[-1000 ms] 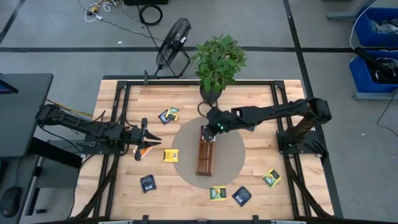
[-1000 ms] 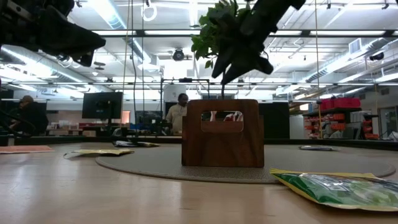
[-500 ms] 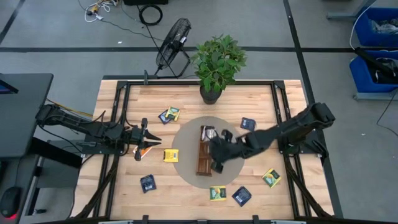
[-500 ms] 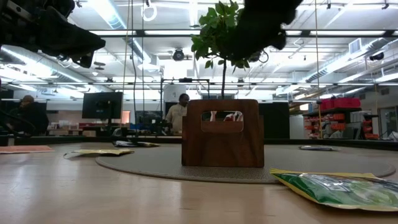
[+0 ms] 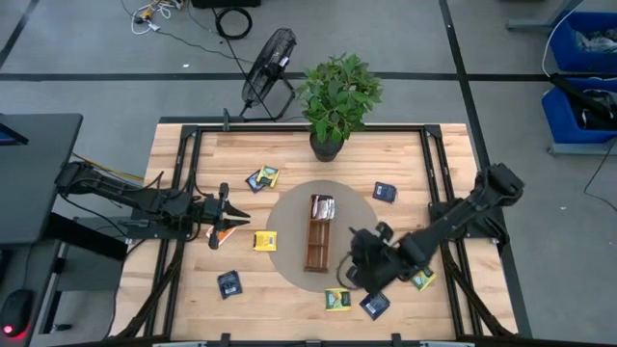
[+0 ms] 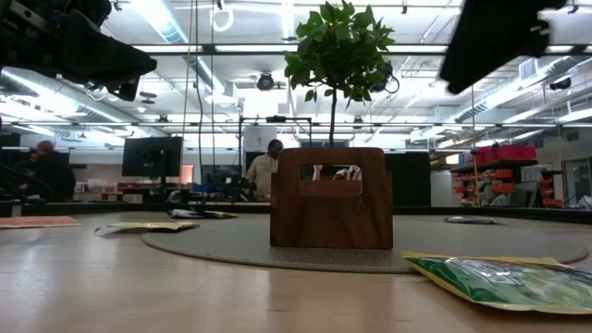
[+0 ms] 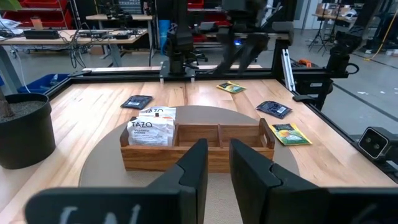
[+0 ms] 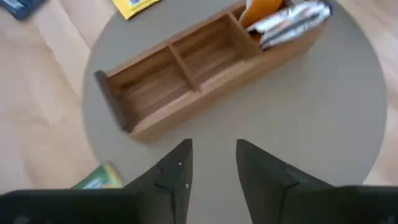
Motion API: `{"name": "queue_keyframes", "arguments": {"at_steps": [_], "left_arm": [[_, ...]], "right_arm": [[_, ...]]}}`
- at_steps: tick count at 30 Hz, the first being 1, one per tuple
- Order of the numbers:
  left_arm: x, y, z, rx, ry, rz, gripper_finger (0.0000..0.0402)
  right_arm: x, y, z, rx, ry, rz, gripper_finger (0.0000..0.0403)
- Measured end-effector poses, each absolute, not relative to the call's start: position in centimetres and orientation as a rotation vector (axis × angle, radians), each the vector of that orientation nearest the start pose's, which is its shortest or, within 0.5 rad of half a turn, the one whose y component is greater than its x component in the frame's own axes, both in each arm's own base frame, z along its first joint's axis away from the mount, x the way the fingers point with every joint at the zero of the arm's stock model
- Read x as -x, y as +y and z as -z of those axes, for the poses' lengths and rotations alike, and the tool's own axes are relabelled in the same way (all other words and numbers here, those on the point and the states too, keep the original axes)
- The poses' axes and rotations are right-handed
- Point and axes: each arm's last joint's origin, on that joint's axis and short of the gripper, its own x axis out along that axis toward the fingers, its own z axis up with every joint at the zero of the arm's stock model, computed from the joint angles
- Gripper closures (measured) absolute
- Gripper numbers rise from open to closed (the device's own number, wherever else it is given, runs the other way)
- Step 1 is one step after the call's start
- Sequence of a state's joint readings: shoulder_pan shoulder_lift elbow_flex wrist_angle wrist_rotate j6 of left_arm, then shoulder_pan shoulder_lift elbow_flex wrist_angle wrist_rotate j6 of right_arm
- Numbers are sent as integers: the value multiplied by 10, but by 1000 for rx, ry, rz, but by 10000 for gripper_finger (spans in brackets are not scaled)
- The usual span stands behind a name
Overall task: Pick & Place Tea
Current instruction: Put the yellow tea bag into the middle compartment of the middle section wooden organizer
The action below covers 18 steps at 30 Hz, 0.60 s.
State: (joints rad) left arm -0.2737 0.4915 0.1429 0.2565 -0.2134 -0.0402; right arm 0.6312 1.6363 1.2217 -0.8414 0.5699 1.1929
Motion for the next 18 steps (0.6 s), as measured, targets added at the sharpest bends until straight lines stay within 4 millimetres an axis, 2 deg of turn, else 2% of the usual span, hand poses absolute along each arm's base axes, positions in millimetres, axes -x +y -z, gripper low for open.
{"name": "queue_keyframes", "arguments": {"at_steps": [8,12,14,18], "left_arm": [[-130,-30,-192,18,90,58,333],[-130,-30,-193,20,84,59,333],[-130,-30,-193,20,84,59,333],[-130,-30,-193,21,83,59,333]], "right_arm": [[-214,195,-232,-616,922,775,271],[-189,201,-229,-796,1079,992,271],[-179,206,-228,-833,1169,1043,268],[-164,213,-223,-844,1223,1089,244]]}}
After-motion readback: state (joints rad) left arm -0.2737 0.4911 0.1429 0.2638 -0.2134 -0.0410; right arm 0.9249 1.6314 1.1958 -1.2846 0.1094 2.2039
